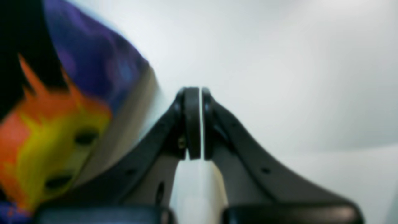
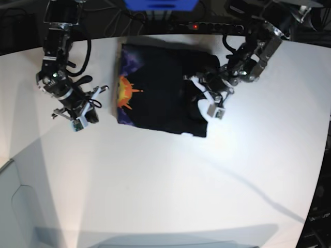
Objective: Fold the T-shirt properly
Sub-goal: 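Slide the folded shirt with both grippers toward the robot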
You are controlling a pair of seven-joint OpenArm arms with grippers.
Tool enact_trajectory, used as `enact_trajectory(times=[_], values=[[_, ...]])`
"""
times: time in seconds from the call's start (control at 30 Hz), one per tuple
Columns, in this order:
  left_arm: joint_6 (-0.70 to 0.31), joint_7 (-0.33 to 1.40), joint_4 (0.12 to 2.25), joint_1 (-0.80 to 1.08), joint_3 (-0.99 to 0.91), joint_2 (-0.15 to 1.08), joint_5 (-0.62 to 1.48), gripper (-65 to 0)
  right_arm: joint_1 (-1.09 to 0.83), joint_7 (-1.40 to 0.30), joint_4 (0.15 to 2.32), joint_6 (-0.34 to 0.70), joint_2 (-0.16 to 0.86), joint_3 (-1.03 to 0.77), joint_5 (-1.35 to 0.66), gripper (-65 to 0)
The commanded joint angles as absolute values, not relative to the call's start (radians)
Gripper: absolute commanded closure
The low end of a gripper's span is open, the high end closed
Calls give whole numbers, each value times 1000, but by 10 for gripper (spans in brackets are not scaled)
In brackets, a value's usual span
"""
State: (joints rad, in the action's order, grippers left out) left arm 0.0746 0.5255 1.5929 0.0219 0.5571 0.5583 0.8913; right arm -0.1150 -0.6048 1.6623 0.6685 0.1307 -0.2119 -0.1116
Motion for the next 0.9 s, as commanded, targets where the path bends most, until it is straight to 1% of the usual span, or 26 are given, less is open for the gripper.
enact_trajectory(times=[0.0,0.13,0.2,0.3,0.37,0.4,0.47,0.57,0.63,0.77,0.87], values=[[87,542,1578,-41,619,581,878,0,-104,-587,1681,698,140,-234,-120,0],[85,542,1503,-294,911,593,877,0,-107,-587,1681,698,140,-315,-120,0],[85,542,1469,-426,1066,582,832,0,-105,-587,1681,698,122,-367,-120,0],[85,542,1442,-584,1282,519,733,0,-104,-587,1689,698,107,-458,-120,0],[81,542,1422,-650,1372,479,679,0,-104,-587,1690,698,105,-486,-120,0],[62,542,1405,-674,1406,463,659,0,-104,-587,1693,698,105,-496,-120,0],[-15,542,1374,-702,1435,417,627,0,-108,-587,1693,698,105,-512,-120,0],[-171,542,1320,-711,1432,358,561,0,-111,-587,1693,698,101,-550,-120,0],[-254,542,1287,-714,1432,311,495,0,-111,-587,1693,698,84,-579,-120,0],[-337,542,1218,-714,1432,225,372,0,-111,-587,1693,698,65,-630,-120,0],[-361,542,1171,-714,1432,180,309,-4,-113,-587,1693,698,64,-641,-120,0]])
